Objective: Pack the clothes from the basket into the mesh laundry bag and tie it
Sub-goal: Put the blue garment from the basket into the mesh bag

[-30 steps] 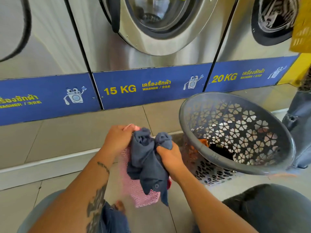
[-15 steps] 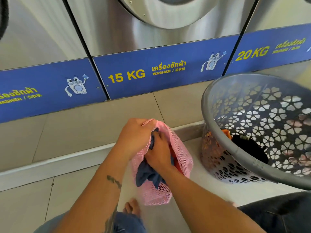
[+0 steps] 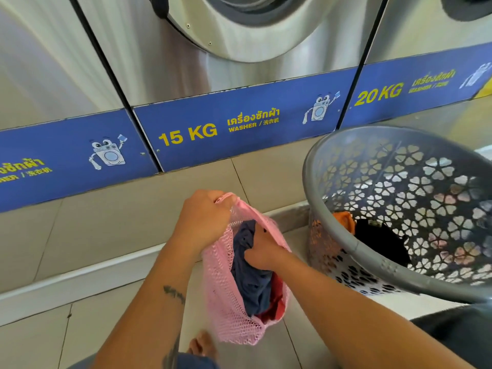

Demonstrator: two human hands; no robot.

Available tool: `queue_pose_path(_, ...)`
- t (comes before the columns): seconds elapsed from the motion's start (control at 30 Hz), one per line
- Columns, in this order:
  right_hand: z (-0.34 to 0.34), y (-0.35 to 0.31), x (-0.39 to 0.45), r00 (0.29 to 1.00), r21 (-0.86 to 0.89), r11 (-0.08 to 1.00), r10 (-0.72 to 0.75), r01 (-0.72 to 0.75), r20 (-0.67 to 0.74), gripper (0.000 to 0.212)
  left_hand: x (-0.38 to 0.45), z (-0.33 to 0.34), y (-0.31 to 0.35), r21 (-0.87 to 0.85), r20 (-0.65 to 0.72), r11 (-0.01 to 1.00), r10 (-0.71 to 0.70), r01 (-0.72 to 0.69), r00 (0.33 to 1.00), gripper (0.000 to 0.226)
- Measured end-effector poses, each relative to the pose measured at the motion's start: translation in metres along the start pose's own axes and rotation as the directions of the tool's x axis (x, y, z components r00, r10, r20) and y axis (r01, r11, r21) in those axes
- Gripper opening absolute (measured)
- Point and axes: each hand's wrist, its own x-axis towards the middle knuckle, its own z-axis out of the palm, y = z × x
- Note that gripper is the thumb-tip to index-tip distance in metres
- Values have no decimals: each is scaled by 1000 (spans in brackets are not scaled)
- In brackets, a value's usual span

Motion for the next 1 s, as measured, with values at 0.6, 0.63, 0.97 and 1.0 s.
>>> queue_pose_path(0.6, -219, 11, -178, 968, 340, 908, -210, 245, -136, 30, -24, 34, 33, 161, -88, 982, 114, -99, 990, 35)
queue_pose_path(0.63, -227, 22, -167, 966, 296, 927, -179, 228, -185, 28, -23, 36, 34, 147, -97, 984, 111, -96, 989, 36)
queue_pose_path(0.97, -210, 90, -88, 988, -517, 850, 147, -99, 52, 69, 8, 58, 42, 43, -87, 997, 70, -67, 994, 34)
queue_pose_path(1.0, -206, 92, -82, 982, -577, 812, 166, -86, 87, 68, 12, 60, 43, 36, -79, 997, 69, -66, 994, 34)
